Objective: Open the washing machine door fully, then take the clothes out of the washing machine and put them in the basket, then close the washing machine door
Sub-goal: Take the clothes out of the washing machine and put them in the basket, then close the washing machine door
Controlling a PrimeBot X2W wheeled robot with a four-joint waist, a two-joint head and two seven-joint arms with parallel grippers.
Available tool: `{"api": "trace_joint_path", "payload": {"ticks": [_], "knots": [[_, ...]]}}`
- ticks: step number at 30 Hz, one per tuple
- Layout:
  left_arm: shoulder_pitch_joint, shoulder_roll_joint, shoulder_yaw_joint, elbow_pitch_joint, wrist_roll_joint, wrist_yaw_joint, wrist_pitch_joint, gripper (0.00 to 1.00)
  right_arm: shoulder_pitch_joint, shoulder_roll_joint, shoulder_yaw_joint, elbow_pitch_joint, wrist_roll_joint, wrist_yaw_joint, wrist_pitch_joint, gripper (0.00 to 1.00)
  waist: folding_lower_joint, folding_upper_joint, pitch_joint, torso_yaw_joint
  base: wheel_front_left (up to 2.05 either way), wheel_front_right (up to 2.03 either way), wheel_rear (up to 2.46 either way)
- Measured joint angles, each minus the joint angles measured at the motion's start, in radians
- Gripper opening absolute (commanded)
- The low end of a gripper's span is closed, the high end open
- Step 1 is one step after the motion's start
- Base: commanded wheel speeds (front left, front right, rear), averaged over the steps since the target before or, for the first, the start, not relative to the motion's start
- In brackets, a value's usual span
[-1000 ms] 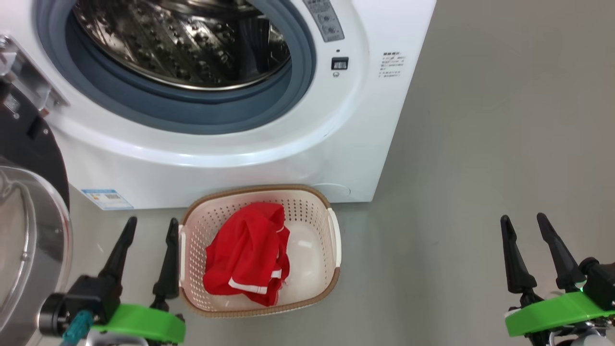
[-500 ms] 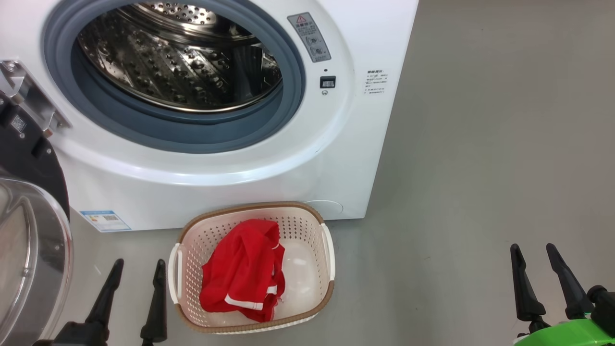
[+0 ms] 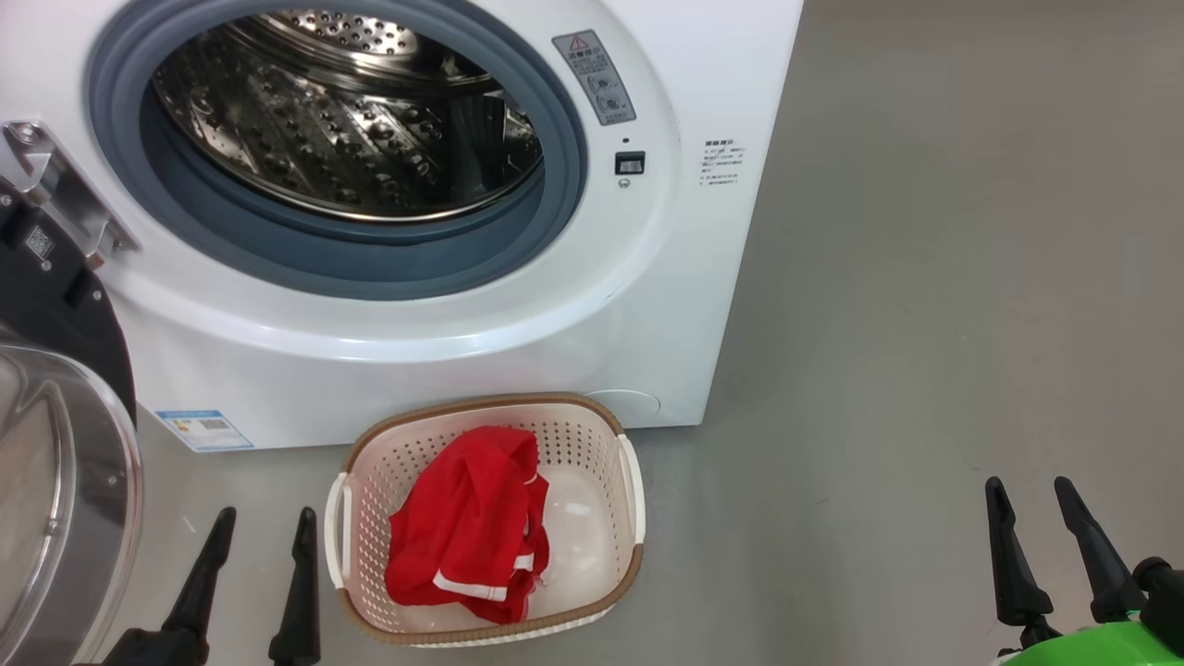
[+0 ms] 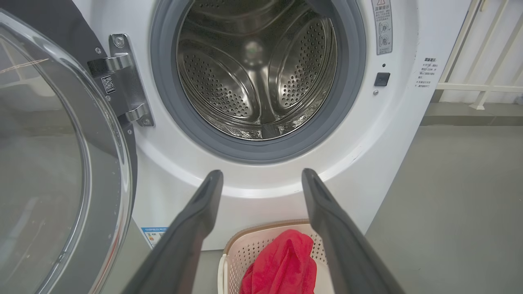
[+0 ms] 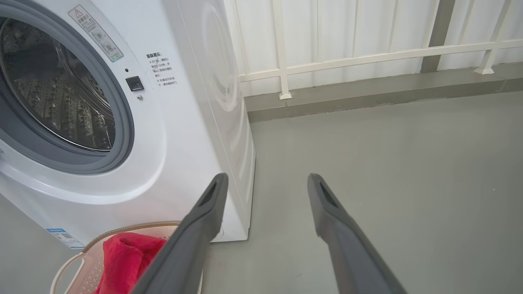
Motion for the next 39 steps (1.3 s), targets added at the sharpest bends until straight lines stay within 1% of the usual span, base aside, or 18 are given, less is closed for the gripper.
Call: {"api": "trace_joint_path", "payload": {"ticks": [6, 11, 27, 39], "knots": [[0.000, -0.003, 0.000, 0.001, 0.000, 0.000, 0.000, 1.00, 0.000, 0.000, -0.001, 0.000, 0.000, 0.000, 0.000, 1.00, 0.0000, 0.0000, -0.002, 0.002, -0.10, 0.10, 0.00], [0.000, -0.004, 0.000, 0.002, 0.000, 0.000, 0.000, 1.00, -0.001, 0.000, -0.001, 0.000, 0.000, 0.000, 0.000, 1.00, 0.0000, 0.0000, 0.000, 0.003, -0.70, 0.70, 0.00], [0.000, -0.006, 0.000, 0.001, 0.000, 0.000, 0.000, 1.00, -0.002, 0.000, 0.001, 0.001, 0.000, 0.000, 0.000, 1.00, -0.0001, 0.0000, 0.004, 0.008, -1.40, 1.40, 0.00], [0.000, -0.008, -0.002, 0.002, -0.002, 0.000, 0.000, 1.00, -0.002, 0.000, 0.001, 0.001, 0.000, 0.000, 0.000, 1.00, 0.0000, 0.0000, 0.004, 0.013, -0.19, 0.19, 0.00]]}}
